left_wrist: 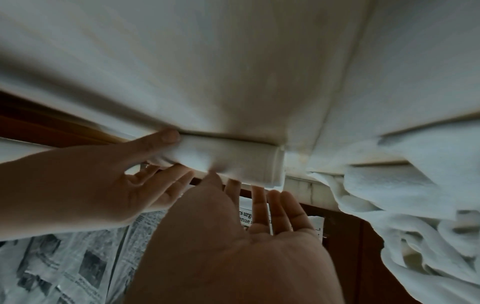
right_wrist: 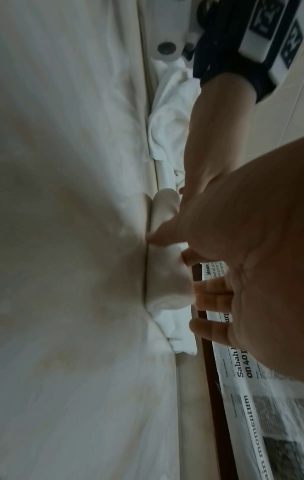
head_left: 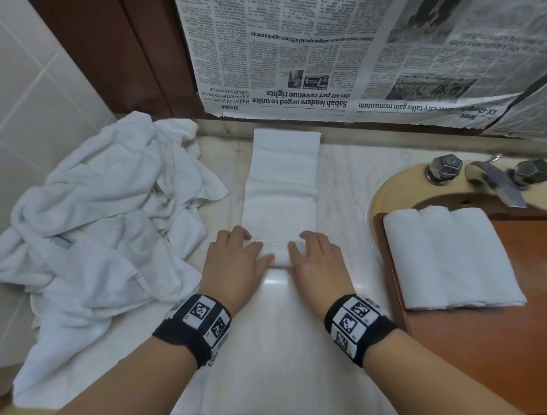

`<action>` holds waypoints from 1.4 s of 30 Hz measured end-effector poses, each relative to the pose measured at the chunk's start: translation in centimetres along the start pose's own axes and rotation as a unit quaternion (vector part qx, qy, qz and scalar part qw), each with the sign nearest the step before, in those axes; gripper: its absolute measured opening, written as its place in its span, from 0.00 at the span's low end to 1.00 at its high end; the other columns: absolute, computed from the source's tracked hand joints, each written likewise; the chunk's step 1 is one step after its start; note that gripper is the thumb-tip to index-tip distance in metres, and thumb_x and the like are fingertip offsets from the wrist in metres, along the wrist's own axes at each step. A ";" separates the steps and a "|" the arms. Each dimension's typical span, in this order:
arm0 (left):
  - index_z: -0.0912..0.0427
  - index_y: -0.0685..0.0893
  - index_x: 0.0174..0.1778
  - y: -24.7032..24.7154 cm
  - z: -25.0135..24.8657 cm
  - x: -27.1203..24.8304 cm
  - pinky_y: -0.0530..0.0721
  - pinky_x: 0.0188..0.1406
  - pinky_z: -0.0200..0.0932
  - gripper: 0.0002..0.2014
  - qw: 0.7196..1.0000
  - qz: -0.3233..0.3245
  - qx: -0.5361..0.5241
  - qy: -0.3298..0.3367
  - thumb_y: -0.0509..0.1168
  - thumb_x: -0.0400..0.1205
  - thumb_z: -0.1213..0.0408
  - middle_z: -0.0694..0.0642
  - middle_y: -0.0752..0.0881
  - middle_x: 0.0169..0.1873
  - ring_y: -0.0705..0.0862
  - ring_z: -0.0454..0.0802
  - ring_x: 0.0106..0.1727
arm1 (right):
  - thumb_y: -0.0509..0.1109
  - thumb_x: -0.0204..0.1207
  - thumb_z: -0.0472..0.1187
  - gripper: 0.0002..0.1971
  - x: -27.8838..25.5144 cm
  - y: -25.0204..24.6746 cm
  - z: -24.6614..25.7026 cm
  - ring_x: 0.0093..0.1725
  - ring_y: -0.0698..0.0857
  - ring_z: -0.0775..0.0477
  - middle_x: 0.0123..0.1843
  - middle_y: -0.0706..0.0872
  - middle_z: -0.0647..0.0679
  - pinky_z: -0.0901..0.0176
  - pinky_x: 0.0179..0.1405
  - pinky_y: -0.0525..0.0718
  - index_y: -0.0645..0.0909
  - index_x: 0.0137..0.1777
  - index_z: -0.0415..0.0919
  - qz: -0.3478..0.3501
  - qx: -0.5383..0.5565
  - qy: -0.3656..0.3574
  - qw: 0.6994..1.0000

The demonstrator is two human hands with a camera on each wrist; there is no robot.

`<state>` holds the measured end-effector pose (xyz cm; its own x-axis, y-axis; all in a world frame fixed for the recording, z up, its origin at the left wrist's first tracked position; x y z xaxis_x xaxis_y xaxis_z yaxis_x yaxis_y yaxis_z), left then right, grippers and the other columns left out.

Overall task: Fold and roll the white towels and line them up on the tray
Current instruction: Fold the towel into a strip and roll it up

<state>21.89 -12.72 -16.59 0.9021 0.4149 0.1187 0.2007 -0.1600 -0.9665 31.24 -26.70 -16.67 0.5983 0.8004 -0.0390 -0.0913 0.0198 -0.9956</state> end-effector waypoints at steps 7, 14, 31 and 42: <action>0.49 0.89 0.65 0.7 1.7 1.5 0.75 0.44 0.51 0.22 0.997 0.055 0.012 0.052 0.76 0.77 0.45 0.53 0.81 0.54 0.77 0.59 0.51 | 0.74 0.75 0.39 0.07 2.5 -0.4 -1.3 0.50 0.79 0.42 0.48 0.81 0.48 0.51 0.43 0.76 0.82 0.52 0.42 0.043 0.043 -0.031 0.998; 0.42 0.84 0.69 0.6 3.6 5.0 0.76 0.64 0.50 0.21 0.974 0.176 -0.139 -0.004 0.69 0.82 0.40 0.45 0.84 0.56 0.76 0.49 0.60 | 0.73 0.79 0.40 0.13 2.4 -0.1 -1.1 0.68 0.81 0.30 0.68 0.85 0.35 0.41 0.62 0.84 0.86 0.62 0.39 0.052 0.029 -0.003 0.998; 0.52 0.91 0.58 1.0 3.8 6.8 0.76 0.69 0.41 0.20 0.977 0.081 -0.189 -0.055 0.78 0.76 0.44 0.45 0.81 0.65 0.78 0.46 0.66 | 0.64 0.81 0.32 0.20 5.8 -0.7 -2.9 0.72 0.78 0.33 0.72 0.83 0.41 0.44 0.69 0.79 0.79 0.72 0.41 0.072 0.075 0.033 0.994; 0.52 0.88 0.66 0.9 4.0 10.0 0.77 0.66 0.49 0.19 0.988 0.082 -0.128 -0.041 0.65 0.86 0.44 0.51 0.87 0.58 0.79 0.55 0.63 | 0.78 0.57 0.28 0.27 7.9 -0.7 -2.9 0.42 0.80 0.38 0.46 0.83 0.42 0.51 0.36 0.78 0.86 0.59 0.37 -0.025 -0.002 0.029 0.999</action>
<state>29.57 -5.18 -17.20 0.8985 0.4343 -0.0641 0.1536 -0.4478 -0.8808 38.40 -22.12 -16.53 0.6475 0.7620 0.0065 -0.0560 0.0561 -0.9969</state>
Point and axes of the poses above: each hand's wrist, its own x-axis towards the middle knuckle, its own y-axis out of the palm, z = x × y, the point moved 5 cm from there along x, towards the middle knuckle
